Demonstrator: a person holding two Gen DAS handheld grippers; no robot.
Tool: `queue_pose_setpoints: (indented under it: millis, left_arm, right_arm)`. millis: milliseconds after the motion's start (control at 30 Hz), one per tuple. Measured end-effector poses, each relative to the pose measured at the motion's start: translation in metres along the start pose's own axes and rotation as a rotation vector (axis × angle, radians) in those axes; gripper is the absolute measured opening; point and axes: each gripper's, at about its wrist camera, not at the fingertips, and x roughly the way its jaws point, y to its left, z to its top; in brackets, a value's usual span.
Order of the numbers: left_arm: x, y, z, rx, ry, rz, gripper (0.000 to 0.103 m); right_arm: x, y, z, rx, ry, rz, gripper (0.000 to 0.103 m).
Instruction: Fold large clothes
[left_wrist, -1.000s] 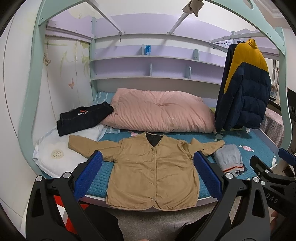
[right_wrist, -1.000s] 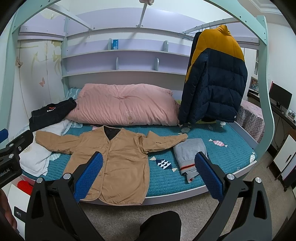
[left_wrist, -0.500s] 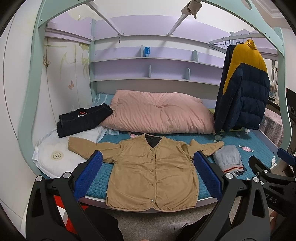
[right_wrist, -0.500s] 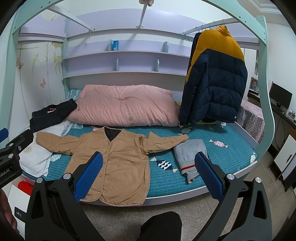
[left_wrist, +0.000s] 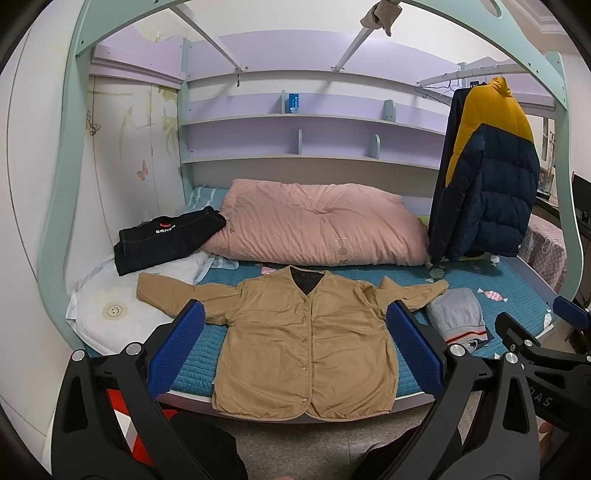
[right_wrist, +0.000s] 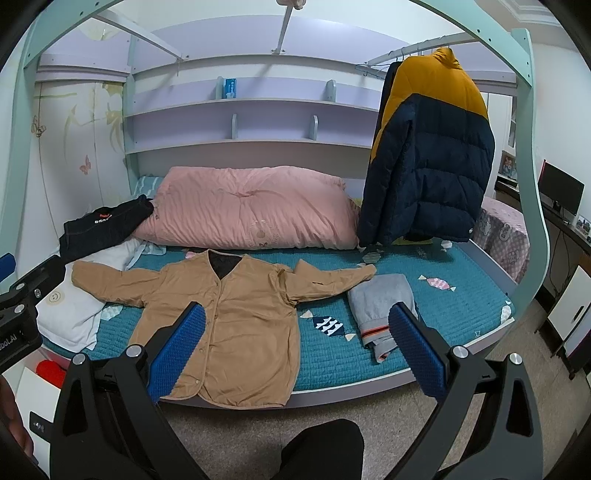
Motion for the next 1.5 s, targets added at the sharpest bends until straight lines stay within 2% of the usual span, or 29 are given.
queue_pose_setpoints:
  millis: [467, 633, 700, 900, 1500]
  left_arm:
    - [0.001, -0.003, 0.001, 0.009, -0.001, 0.006, 0.099]
    - [-0.006, -0.003, -0.001, 0.023, -0.079, 0.039, 0.099]
    - [-0.004, -0.004, 0.001, 0.029, -0.068, 0.023, 0.099]
    - [-0.001, -0.007, -0.001, 0.062, -0.063, 0.050, 0.099]
    - [0.006, -0.002, -0.007, 0.027, -0.026, 0.044, 0.099]
  right_arm:
    - [-0.001, 0.000, 0.000, 0.000, 0.004, 0.001, 0.096]
    - [0.001, 0.000, -0.001, 0.001, 0.006, 0.001, 0.096]
    - [0.001, 0.000, -0.001, 0.000, 0.007, 0.001, 0.096]
    - [0.001, 0.001, -0.002, -0.001, 0.011, 0.001, 0.096]
    - [0.004, 0.002, -0.002, 0.001, 0.017, 0.003, 0.096]
